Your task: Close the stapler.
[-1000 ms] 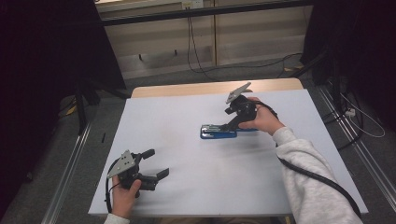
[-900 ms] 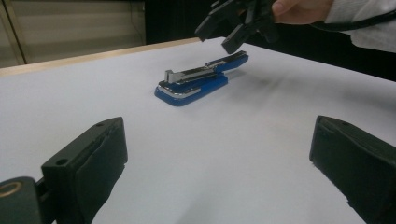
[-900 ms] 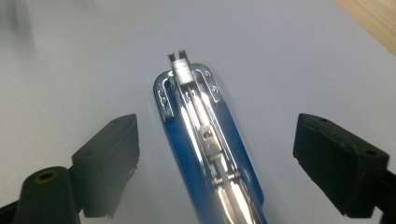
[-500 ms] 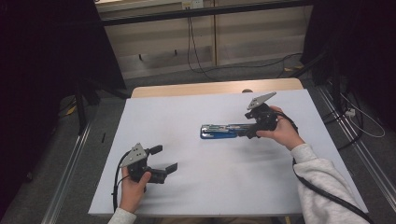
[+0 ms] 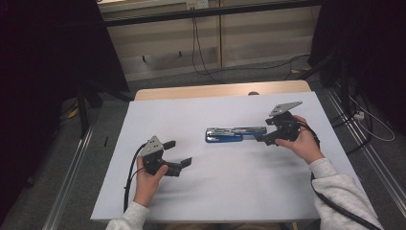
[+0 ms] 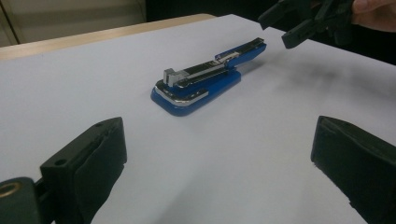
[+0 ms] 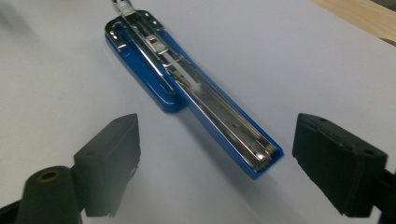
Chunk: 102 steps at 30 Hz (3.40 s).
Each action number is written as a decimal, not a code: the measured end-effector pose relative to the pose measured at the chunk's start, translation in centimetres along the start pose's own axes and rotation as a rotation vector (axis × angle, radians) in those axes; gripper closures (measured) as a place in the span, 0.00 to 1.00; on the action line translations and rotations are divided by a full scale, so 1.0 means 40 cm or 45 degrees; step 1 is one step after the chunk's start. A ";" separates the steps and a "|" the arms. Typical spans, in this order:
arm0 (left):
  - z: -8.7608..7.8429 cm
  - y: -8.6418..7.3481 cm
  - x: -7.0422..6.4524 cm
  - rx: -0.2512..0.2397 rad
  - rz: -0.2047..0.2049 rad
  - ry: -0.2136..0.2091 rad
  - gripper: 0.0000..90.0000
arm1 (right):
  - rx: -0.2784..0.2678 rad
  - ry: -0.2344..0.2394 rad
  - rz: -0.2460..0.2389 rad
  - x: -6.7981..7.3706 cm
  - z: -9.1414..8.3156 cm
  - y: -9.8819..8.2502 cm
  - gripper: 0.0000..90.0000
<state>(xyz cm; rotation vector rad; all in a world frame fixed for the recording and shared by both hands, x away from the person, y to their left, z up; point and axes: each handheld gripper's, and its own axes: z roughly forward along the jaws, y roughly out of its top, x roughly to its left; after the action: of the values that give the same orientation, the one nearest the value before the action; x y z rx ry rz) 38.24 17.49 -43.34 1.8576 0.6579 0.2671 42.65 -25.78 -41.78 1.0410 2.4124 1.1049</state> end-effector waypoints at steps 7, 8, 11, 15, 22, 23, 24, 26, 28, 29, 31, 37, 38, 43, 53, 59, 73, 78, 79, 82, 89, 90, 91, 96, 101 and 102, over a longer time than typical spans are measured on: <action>0.041 0.016 0.010 0.038 -0.023 -0.011 0.06 | 0.000 -0.060 0.044 -0.013 -0.023 -0.033 0.32; 0.046 0.017 0.012 0.042 -0.027 0.003 0.08 | 0.009 -0.070 0.039 -0.013 -0.025 -0.036 0.35; 0.061 0.014 0.022 0.039 -0.047 0.031 0.14 | 0.013 -0.093 0.042 -0.016 -0.029 -0.045 0.40; 0.078 0.022 0.035 0.084 -0.035 0.082 0.23 | 0.031 -0.137 0.036 -0.020 -0.032 -0.053 0.53; 0.111 0.025 0.045 0.119 -0.060 0.122 0.52 | 0.039 -0.199 0.074 -0.038 -0.047 -0.076 0.78; 0.117 0.028 0.046 0.155 -0.038 0.140 0.56 | 0.038 -0.207 0.079 -0.041 -0.046 -0.080 0.81; 0.122 0.031 0.045 0.160 -0.040 0.141 0.62 | 0.045 -0.206 0.092 -0.046 -0.041 -0.086 0.90; 0.134 0.036 0.047 0.164 -0.056 0.143 0.67 | 0.049 -0.212 0.096 -0.048 -0.036 -0.089 0.93; 0.146 0.039 0.050 0.158 -0.062 0.141 0.74 | 0.059 -0.198 0.111 -0.049 -0.024 -0.091 0.97; 0.152 0.041 0.051 0.185 -0.059 0.151 0.78 | 0.060 -0.199 0.114 -0.050 -0.018 -0.092 0.98; 0.164 0.042 0.055 0.211 -0.041 0.161 0.86 | 0.064 -0.192 0.122 -0.048 -0.008 -0.092 1.00; 0.198 0.038 0.061 0.254 -0.062 0.167 0.98 | 0.091 -0.173 0.117 -0.045 0.022 -0.093 1.00; 0.203 0.038 0.063 0.263 -0.061 0.164 0.98 | 0.091 -0.164 0.115 -0.044 0.026 -0.093 1.00; 0.222 0.034 0.064 0.293 -0.073 0.146 0.99 | 0.101 -0.156 0.105 -0.035 0.042 -0.091 1.00; 0.259 0.037 0.082 0.311 -0.115 0.140 1.00 | 0.088 -0.136 0.118 -0.034 0.050 -0.088 1.00; 0.284 0.046 0.082 0.329 -0.101 0.109 1.00 | 0.077 -0.124 0.119 -0.038 0.052 -0.090 1.00; 0.283 0.040 0.080 0.366 -0.096 0.091 1.00 | 0.086 -0.129 0.106 -0.037 0.054 -0.085 1.00; 0.284 0.040 0.077 0.367 -0.092 0.104 1.00 | 0.071 -0.118 0.106 -0.031 0.054 -0.079 1.00; 0.285 0.040 0.076 0.370 -0.076 0.112 1.00 | 0.067 -0.113 0.104 -0.029 0.052 -0.076 1.00; 0.285 0.041 0.076 0.379 -0.084 0.109 1.00 | 0.024 -0.109 0.116 -0.029 0.048 -0.068 1.00; 0.285 0.040 0.076 0.372 -0.076 0.123 0.98 | -0.034 -0.093 0.100 -0.021 0.042 -0.051 1.00; 0.283 0.041 0.077 0.377 -0.086 0.115 0.98 | -0.033 -0.087 0.095 -0.021 0.043 -0.049 1.00; 0.283 0.040 0.077 0.374 -0.089 0.116 0.97 | -0.029 -0.091 0.091 -0.019 0.045 -0.048 1.00; 0.281 0.041 0.078 0.370 -0.090 0.116 0.94 | -0.025 -0.078 0.092 -0.015 0.051 -0.045 0.88; 0.269 0.039 0.084 0.343 -0.131 0.107 0.87 | -0.018 -0.064 0.084 -0.003 0.055 -0.042 0.78; 0.267 0.038 0.085 0.339 -0.140 0.110 0.83 | -0.021 -0.053 0.081 0.000 0.054 -0.042 0.75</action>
<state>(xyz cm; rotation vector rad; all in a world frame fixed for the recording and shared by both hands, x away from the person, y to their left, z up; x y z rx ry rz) 46.62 10.55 -46.44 2.0632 0.8871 0.1956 42.94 -25.36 -44.48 1.1318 2.3485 1.1106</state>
